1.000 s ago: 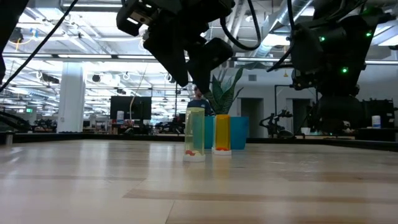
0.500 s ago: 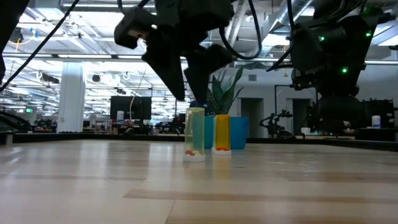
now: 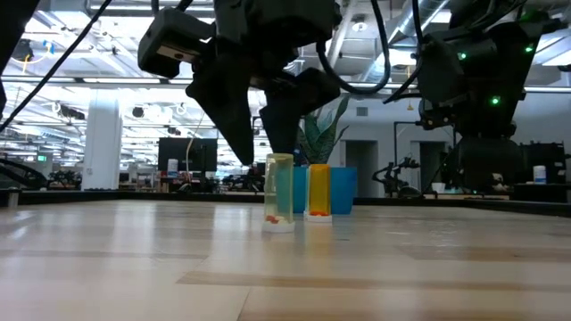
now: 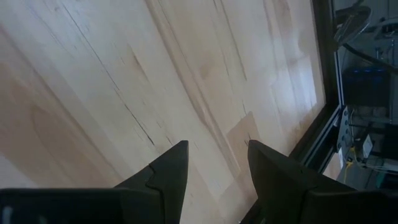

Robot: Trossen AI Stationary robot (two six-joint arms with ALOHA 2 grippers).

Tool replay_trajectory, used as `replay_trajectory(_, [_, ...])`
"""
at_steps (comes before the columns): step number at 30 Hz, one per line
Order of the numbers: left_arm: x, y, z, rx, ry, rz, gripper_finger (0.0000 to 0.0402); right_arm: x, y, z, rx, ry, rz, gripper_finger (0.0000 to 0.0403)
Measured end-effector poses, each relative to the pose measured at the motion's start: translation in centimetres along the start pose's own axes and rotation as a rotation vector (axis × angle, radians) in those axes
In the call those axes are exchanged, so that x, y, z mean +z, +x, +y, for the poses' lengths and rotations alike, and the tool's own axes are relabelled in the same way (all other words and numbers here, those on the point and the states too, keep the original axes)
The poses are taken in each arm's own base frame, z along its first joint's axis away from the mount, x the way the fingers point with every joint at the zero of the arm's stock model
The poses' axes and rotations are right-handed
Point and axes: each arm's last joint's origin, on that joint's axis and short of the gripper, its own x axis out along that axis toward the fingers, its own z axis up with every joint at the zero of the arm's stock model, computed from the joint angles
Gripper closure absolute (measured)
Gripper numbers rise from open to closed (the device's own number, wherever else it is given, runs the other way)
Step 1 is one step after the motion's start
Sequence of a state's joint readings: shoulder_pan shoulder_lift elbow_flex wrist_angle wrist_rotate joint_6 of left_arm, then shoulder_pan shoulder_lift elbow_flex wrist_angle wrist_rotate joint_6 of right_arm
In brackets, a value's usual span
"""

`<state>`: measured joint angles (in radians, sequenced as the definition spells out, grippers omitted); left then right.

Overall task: Pick and place pill bottles into a basket
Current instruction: Put the yellow pill bottle into the blue bin

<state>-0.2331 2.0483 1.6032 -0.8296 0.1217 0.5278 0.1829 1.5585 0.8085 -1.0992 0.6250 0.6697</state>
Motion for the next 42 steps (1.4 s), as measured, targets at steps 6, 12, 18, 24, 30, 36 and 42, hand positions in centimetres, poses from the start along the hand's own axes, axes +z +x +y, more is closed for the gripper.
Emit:
replay_trajectory(6, [0.18,0.01,0.00,0.012,0.008,-0.011,0.0220,-0.03,0.00,0.06,0.019,0.002,0.013,0.0244])
replay_trajectory(12, [0.23,0.00,0.11,0.019,0.024,-0.019,0.0220,-0.04,-0.01,0.11,0.031,0.004,0.020,0.0244])
replay_trajectory(18, [0.32,0.00,0.13,0.024,0.032,-0.027,0.0220,-0.06,-0.01,0.14,0.040,0.004,0.027,0.0244])
replay_trajectory(24, [0.30,-0.02,0.16,0.026,0.032,-0.026,0.0220,-0.06,-0.01,0.14,0.040,0.004,0.027,0.0244])
replay_trajectory(30, [0.29,-0.02,0.19,0.031,0.032,-0.023,0.0220,-0.06,-0.01,0.14,0.040,0.005,0.027,0.0244])
replay_trajectory(36, [0.37,-0.04,0.23,0.037,0.035,-0.031,0.0220,-0.06,-0.01,0.14,0.041,0.005,0.027,0.0244])
replay_trajectory(42, [0.48,0.03,0.28,0.045,0.043,-0.046,0.0220,-0.03,-0.01,0.16,0.042,0.007,0.025,0.0244])
